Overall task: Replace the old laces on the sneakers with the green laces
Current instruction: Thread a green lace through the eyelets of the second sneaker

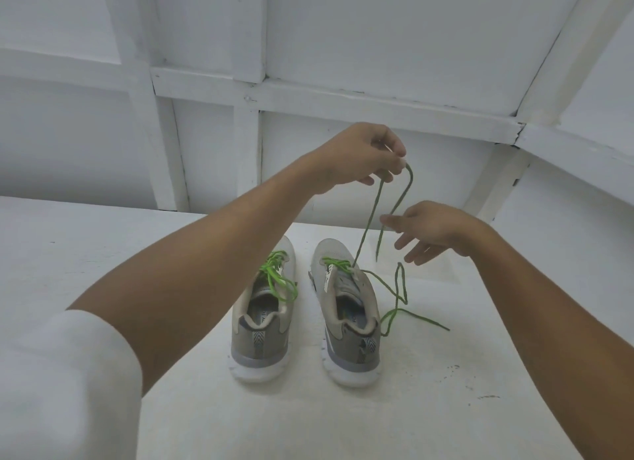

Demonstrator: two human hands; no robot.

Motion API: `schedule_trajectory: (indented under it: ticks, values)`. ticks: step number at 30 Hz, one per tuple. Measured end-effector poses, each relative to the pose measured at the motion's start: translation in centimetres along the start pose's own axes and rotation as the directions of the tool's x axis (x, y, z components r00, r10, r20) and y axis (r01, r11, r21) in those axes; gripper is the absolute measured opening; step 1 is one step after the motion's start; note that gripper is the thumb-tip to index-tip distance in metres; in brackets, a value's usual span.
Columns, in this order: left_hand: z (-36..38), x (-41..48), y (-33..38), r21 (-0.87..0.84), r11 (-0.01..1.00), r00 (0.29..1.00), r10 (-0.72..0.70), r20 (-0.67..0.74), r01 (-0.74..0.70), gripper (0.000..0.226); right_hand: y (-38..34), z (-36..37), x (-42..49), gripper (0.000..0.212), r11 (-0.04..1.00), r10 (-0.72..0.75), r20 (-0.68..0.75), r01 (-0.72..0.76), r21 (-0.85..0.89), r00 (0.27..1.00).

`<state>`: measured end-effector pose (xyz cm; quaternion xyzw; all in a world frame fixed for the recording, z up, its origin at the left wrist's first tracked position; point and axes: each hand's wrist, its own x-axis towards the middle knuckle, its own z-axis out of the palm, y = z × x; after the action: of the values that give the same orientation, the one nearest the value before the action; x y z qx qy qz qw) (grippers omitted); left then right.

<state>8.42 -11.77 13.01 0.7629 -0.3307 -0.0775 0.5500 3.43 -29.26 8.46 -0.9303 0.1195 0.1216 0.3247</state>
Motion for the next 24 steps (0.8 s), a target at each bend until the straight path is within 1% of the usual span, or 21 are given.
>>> schedule_trajectory:
  ticks: [2, 4, 6, 10, 12, 14, 16, 17, 19, 20, 21, 22, 23, 24]
  values:
    - [0.1, -0.2, 0.3, 0.009, 1.000, 1.000, 0.008, 0.016, -0.008, 0.010, -0.2, -0.3, 0.2, 0.056, 1.000, -0.019, -0.058, 0.018, -0.024, 0.998]
    - [0.5, -0.6, 0.5, 0.010, 1.000, 0.999, 0.019, 0.050, -0.020, 0.010, -0.2, -0.4, 0.6, 0.052, 0.996, -0.092, -0.134, 0.088, -0.036, 0.987]
    - [1.0, -1.2, 0.7, 0.009, 0.999, 0.995, 0.033, 0.091, -0.034, 0.010, 0.1, -0.5, 1.4, 0.048, 0.990, -0.142, -0.186, 0.144, -0.002, 0.972]
    - [2.0, -2.5, 0.8, 0.012, 0.998, 0.989, 0.063, 0.131, -0.065, 0.008, 1.2, -0.9, 2.5, 0.046, 0.971, -0.157, -0.146, 0.179, 0.158, 0.977]
    - [2.6, -3.3, 0.6, 0.009, 0.998, 0.986, 0.065, 0.154, -0.067, 0.009, 2.1, -1.2, 3.2, 0.033, 0.963, -0.170, -0.106, 0.188, 0.193, 0.980]
    - [3.1, -4.2, 0.2, 0.002, 0.999, 0.980, 0.050, 0.190, -0.051, 0.011, 2.8, -1.6, 3.6, 0.018, 0.958, -0.135, -0.064, 0.146, 0.247, 0.989]
    - [3.7, -5.2, -0.3, -0.005, 1.000, 0.973, 0.031, 0.230, -0.030, 0.015, 3.1, -1.9, 3.7, 0.023, 0.920, -0.070, -0.086, 0.098, 0.379, 0.994]
    - [4.0, -5.7, -0.6, -0.008, 1.000, 0.969, 0.022, 0.244, -0.021, 0.016, 3.1, -1.9, 3.6, 0.024, 0.871, -0.027, -0.119, 0.081, 0.484, 0.993]
    - [4.7, -6.6, -1.0, -0.013, 1.000, 0.961, 0.002, 0.275, 0.002, 0.017, 2.9, -1.9, 3.6, 0.023, 0.730, 0.058, -0.172, 0.076, 0.679, 0.983]
    - [4.9, -6.9, -1.1, -0.009, 1.000, 0.956, -0.016, 0.293, 0.019, 0.017, 2.7, -1.9, 3.7, 0.023, 0.668, 0.089, -0.195, 0.087, 0.739, 0.977]
    - [4.9, -7.0, -1.2, 0.012, 0.999, 0.949, -0.040, 0.314, 0.038, 0.016, 2.7, -2.0, 4.0, 0.024, 0.633, 0.114, -0.227, 0.105, 0.767, 0.967]
    - [4.7, -7.0, -1.4, 0.057, 0.997, 0.942, -0.067, 0.329, 0.051, 0.016, 2.7, -2.1, 4.3, 0.023, 0.625, 0.129, -0.260, 0.125, 0.771, 0.957]
    - [4.3, -6.8, -1.7, 0.118, 0.991, 0.940, -0.099, 0.326, 0.064, 0.016, 2.8, -2.1, 4.5, 0.021, 0.641, 0.132, -0.284, 0.137, 0.755, 0.950]
    - [3.8, -6.4, -2.1, 0.181, 0.980, 0.948, -0.133, 0.289, 0.082, 0.019, 2.8, -2.2, 4.5, 0.018, 0.679, 0.122, -0.298, 0.140, 0.721, 0.947]
